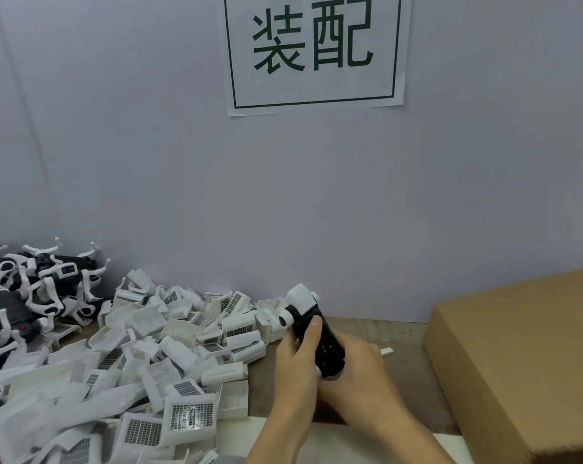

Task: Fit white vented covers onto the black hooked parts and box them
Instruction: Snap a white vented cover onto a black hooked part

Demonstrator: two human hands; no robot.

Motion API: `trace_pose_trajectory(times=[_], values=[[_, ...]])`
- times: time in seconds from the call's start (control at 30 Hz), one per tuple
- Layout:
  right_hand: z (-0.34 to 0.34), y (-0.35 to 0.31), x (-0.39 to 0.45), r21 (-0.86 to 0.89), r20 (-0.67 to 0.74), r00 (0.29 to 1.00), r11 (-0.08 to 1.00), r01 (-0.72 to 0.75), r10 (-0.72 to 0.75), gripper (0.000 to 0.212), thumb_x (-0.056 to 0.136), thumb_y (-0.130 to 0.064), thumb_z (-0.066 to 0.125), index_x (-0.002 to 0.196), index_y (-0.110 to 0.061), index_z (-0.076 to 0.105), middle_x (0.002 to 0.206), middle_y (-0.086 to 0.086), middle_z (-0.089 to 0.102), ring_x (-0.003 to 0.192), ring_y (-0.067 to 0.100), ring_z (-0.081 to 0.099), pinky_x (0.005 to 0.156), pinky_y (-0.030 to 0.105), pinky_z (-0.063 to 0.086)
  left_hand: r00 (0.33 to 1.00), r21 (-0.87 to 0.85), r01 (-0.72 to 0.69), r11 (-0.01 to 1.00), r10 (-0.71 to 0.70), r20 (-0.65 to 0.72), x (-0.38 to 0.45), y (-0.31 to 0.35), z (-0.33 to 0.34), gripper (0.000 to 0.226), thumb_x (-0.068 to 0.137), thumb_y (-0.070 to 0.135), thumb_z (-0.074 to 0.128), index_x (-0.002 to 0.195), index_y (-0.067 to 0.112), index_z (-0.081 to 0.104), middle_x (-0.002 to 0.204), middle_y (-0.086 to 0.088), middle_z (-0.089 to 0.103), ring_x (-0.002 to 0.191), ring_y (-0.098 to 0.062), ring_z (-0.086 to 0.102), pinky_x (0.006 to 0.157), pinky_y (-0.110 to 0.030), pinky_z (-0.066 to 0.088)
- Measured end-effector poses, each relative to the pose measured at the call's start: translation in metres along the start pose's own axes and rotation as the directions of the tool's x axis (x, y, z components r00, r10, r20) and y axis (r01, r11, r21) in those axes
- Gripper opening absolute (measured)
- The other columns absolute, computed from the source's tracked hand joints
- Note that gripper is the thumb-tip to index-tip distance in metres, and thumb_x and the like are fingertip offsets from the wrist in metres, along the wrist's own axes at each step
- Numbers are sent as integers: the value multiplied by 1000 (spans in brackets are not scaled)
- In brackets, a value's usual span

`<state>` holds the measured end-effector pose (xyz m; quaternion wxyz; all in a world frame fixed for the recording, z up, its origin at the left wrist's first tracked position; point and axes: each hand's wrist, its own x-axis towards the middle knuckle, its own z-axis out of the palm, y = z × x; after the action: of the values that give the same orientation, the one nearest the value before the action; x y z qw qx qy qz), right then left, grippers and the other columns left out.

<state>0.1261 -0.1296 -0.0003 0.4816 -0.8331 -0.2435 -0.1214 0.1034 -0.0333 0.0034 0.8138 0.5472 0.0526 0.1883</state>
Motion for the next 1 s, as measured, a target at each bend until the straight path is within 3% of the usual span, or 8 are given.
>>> trace_pose_trajectory(times=[0.13, 0.27, 0.4, 0.57, 0.67, 0.77, 0.9, 1.0], values=[[-2, -2, 1, 28, -13, 1000, 1000, 5, -5, 33, 62, -31, 68, 94, -40, 68, 83, -19, 72, 77, 1, 69, 64, 23, 56, 998, 60, -61, 996, 62, -5, 2, -2, 0, 16, 97, 19, 63, 111, 26, 68, 99, 9, 77, 92, -1, 72, 69, -11, 52], [-1, -2, -3, 125, 115, 993, 992, 8, -22, 53, 77, -8, 68, 118, -40, 62, 105, -22, 72, 101, -5, 66, 83, 18, 53, 990, 177, -119, 977, 131, -58, 4, -7, 0, 15, 96, 17, 65, 101, 31, 67, 96, 18, 76, 92, 1, 71, 79, -18, 51], [-5, 1, -2, 310, 75, 994, 946, -96, 77, 65, 88, -5, 62, 144, -32, 43, 140, -16, 53, 131, 1, 48, 106, 25, 44, 956, 410, -242, 879, 289, -56, 6, -7, -5, 28, 88, 7, 71, 95, 34, 68, 92, 20, 75, 94, 1, 69, 85, -19, 52], [-11, 1, 3, 613, 23, 968, 762, -211, 250, 56, 75, -30, 84, 123, -31, 57, 111, -7, 70, 100, 4, 68, 79, 20, 55, 933, 697, -361, 620, 253, 257, -3, -9, -7, 39, 86, 9, 59, 102, 44, 64, 94, 28, 70, 93, 4, 64, 78, -14, 50], [-12, 4, 7, 586, -114, 946, 789, -184, 305, 31, 73, -27, 86, 98, -25, 69, 87, -4, 76, 81, 7, 73, 63, 16, 55, 926, 731, -378, 569, 217, 310, -5, -9, -6, 42, 83, 8, 56, 113, 37, 64, 97, 24, 71, 95, 1, 64, 80, -20, 51], [-11, 8, 9, 517, -167, 949, 843, -145, 266, 14, 73, -29, 86, 79, -22, 75, 78, -3, 76, 75, 12, 73, 61, 20, 56, 931, 737, -363, 570, 190, 311, -5, -9, -7, 40, 84, 13, 53, 115, 37, 60, 96, 24, 70, 95, 1, 63, 80, -20, 50], [-12, 8, 9, 538, -191, 934, 828, -156, 300, 18, 74, -34, 84, 82, -21, 73, 79, 0, 75, 75, 13, 73, 60, 20, 56, 937, 781, -345, 520, 144, 318, -6, -10, -5, 39, 90, 16, 53, 122, 37, 45, 108, 19, 67, 103, -8, 61, 86, -33, 49], [-11, 5, 6, 559, -56, 957, 803, -207, 286, 42, 70, -51, 78, 103, -27, 67, 95, -6, 75, 90, 5, 71, 72, 21, 57, 944, 793, -329, 513, 209, 256, -5, -11, -6, 27, 95, 18, 56, 112, 34, 44, 104, 16, 66, 96, -10, 62, 81, -34, 50]])
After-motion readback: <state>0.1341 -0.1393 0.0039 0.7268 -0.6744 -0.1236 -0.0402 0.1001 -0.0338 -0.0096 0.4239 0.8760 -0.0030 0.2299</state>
